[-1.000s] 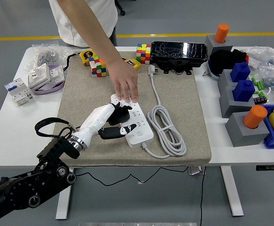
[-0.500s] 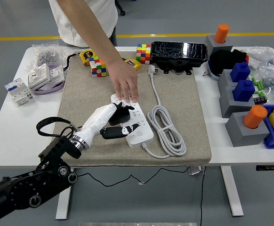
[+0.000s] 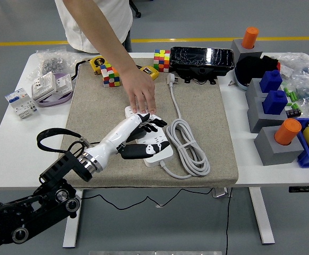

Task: Put the plug near the board,insert it into the board,press the button,pull the plug out

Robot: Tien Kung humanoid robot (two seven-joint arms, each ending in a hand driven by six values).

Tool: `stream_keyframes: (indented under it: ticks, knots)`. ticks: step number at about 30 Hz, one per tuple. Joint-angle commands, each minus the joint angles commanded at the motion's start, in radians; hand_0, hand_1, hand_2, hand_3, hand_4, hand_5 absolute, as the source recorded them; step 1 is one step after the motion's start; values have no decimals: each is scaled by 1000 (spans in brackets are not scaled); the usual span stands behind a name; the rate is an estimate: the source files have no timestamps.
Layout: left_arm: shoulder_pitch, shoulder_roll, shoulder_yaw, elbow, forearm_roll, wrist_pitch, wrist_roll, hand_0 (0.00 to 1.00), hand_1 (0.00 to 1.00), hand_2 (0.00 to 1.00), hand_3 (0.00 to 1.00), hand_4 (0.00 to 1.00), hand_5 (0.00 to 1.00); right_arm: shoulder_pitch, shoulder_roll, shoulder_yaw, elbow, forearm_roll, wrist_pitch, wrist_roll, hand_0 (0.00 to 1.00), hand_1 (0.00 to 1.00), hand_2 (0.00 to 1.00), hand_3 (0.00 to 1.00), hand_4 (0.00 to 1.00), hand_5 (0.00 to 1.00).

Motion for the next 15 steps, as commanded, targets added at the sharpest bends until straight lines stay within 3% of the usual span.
stream_keyframes:
  ticks: [2,3,8,9,15]
  knots:
    - [-2,0,2,1,24,-22,39,260,255,401,688,792,449,0,-1,-2,0,2,1,-1,534,627,622,552,892,416]
    - [-3,0,3,2,35,-29,53,160,141,203,690,821,243,1,-1,-3,0,2,1,-1,533,627,621,552,892,417]
    - [-11,2,7,0,79,-86,126,160,141,203,690,821,243,2,-2,-10,0,3,2,-2,533,627,621,552,892,417]
    - [-13,3,8,-1,84,-105,147,102,63,117,745,825,234,3,-3,-12,0,4,2,-2,533,627,619,552,891,416]
    - [-21,3,18,-2,125,-180,237,98,57,120,750,826,236,5,-4,-15,0,5,2,-3,534,627,618,552,892,416]
